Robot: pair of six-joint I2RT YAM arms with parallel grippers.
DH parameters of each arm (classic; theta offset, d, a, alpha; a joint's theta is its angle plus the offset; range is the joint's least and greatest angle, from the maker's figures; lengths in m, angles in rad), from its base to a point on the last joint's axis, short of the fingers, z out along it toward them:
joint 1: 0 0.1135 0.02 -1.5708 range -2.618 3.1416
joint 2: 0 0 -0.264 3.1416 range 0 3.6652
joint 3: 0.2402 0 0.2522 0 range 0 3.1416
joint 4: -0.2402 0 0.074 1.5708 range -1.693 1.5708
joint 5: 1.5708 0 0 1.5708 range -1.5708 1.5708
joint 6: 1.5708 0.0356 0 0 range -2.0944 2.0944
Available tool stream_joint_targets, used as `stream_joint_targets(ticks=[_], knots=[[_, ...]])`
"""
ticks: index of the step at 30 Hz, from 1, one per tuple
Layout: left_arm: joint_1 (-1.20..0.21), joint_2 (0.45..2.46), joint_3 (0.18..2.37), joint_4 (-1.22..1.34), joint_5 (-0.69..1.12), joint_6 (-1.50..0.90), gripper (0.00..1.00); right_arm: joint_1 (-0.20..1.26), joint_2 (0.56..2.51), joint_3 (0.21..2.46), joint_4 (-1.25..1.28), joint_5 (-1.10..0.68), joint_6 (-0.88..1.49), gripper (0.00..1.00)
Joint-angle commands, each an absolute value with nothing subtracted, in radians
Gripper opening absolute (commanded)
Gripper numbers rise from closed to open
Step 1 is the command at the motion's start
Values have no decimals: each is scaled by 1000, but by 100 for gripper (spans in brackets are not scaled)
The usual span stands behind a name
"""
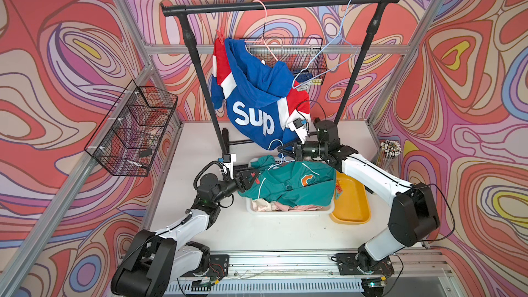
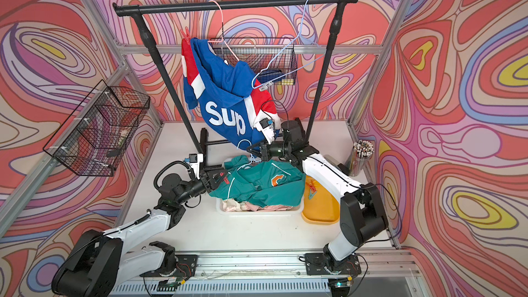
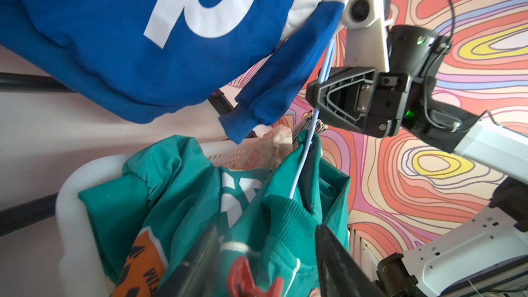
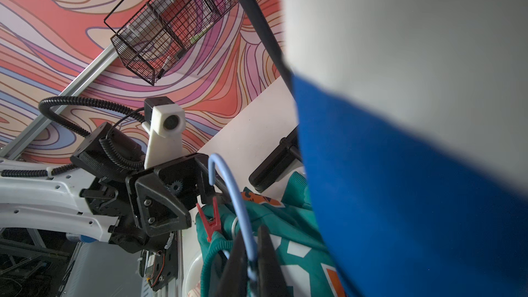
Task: Remove the clothespins securing jackets to the hanger
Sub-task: Remove the clothespin from the hanger.
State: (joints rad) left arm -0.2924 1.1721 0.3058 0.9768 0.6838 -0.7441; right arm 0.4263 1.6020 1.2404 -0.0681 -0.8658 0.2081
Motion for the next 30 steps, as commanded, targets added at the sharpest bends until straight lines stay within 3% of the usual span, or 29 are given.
stream_joint_targets(ticks=[1, 16, 23, 30], knots=[[-285, 1194, 299, 1096, 722, -778, 52, 426, 1629, 1253, -128, -932, 204, 0], [-283, 1208, 308, 1045, 716, -773, 32, 419, 1644, 1259, -129, -963, 200, 0], [-283, 1230, 315, 1035, 722, -780, 30, 420, 1639, 1261, -128, -967, 200, 0], [-288, 1241, 315, 1026, 726, -781, 33, 420, 1641, 1262, -130, -963, 199, 0]])
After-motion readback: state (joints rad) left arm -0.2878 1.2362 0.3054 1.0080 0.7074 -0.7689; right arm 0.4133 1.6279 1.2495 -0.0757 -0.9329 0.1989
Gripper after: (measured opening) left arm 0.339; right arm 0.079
